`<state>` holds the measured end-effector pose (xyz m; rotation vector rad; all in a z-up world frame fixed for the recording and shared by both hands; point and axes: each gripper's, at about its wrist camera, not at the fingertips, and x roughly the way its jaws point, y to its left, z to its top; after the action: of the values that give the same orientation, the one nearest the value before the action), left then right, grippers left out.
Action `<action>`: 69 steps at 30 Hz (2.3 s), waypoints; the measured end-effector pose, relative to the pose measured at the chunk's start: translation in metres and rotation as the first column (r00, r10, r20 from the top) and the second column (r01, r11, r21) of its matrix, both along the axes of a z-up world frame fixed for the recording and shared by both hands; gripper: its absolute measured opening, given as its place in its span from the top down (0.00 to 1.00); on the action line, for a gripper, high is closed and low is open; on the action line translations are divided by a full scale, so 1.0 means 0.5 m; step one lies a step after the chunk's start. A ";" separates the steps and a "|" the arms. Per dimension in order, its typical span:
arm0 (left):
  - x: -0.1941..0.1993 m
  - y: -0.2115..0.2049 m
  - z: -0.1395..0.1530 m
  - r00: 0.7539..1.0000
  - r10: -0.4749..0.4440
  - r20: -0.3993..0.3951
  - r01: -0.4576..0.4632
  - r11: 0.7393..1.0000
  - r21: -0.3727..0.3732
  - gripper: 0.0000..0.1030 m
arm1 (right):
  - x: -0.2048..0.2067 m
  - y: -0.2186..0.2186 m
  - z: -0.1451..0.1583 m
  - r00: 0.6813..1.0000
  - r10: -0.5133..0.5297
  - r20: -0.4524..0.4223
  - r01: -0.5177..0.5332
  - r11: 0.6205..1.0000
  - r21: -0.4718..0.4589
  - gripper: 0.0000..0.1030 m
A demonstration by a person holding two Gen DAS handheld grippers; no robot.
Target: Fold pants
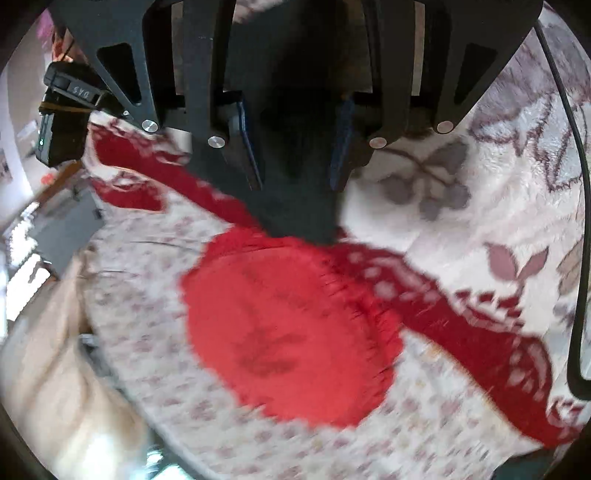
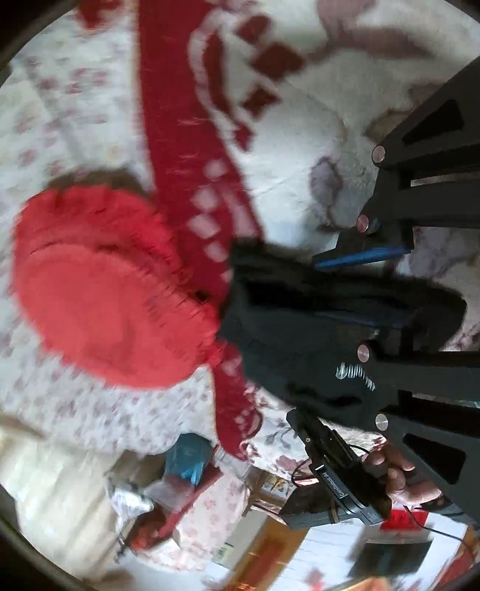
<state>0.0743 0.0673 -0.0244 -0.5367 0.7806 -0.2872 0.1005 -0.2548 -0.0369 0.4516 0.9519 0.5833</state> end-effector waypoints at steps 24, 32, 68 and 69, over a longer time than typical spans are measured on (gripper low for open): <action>-0.014 -0.097 -0.054 0.980 -0.087 -0.176 0.127 0.966 0.224 0.75 | -0.112 0.205 -0.045 0.982 0.187 0.023 -0.149 0.846 -0.513 0.75; -0.014 -0.097 -0.050 0.982 -0.084 -0.166 0.120 0.968 0.222 0.75 | -0.116 0.207 -0.044 0.981 0.189 0.032 -0.145 0.839 -0.525 0.75; -0.206 -0.145 0.094 0.996 0.001 0.088 -0.040 0.895 0.444 0.05 | -0.204 0.104 -0.037 0.975 -0.204 -0.094 0.175 0.953 -0.249 0.74; -0.206 -0.140 0.109 0.997 0.009 0.079 -0.042 0.904 0.426 0.04 | -0.203 0.105 -0.038 0.974 -0.200 -0.103 0.171 0.956 -0.239 0.74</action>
<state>-0.0288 -0.0024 0.0300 -0.1190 0.7347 -0.1036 -0.0009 -0.2025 -0.0560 0.3684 1.0707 0.2720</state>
